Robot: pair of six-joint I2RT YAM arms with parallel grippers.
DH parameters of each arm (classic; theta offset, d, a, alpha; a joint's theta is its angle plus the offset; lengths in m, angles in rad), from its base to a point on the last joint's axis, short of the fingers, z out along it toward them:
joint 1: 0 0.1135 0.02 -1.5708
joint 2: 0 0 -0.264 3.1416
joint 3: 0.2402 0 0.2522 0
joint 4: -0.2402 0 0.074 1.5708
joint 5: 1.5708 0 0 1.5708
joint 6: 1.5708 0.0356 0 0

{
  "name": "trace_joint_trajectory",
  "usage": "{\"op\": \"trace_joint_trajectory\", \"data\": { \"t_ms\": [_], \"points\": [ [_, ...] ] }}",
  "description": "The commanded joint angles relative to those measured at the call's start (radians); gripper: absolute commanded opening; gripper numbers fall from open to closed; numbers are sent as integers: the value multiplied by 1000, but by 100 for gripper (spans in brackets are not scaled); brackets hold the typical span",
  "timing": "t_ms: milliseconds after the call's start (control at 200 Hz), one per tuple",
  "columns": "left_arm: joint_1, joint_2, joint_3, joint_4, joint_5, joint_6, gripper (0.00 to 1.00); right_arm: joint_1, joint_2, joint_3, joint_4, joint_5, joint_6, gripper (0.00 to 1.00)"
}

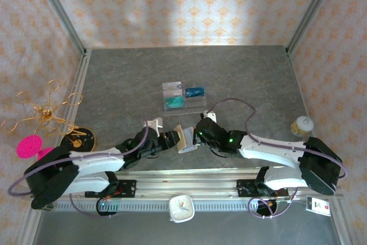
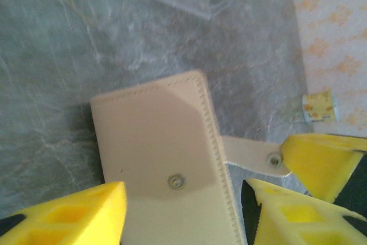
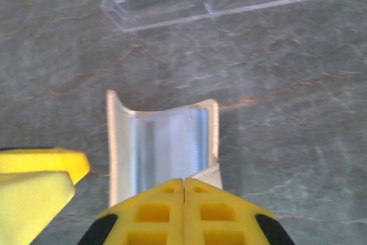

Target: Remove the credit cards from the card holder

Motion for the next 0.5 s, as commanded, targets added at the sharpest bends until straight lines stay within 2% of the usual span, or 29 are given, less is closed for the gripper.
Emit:
{"op": "trace_joint_trajectory", "data": {
  "t_ms": [0,90,195,350,496],
  "points": [
    [23,-127,5,-166,-120,33,59,26,-7,87,13,-27,17,0],
    [30,-213,22,-268,-178,57,63,39,1,121,10,-28,10,0],
    [36,-270,23,-302,-195,71,66,50,-1,142,-15,-7,4,0],
    [45,-246,21,-268,-158,80,67,50,-22,110,-56,53,39,0],
    [46,-213,33,-249,-151,96,67,50,-61,104,-76,50,40,0]
  ]
}}
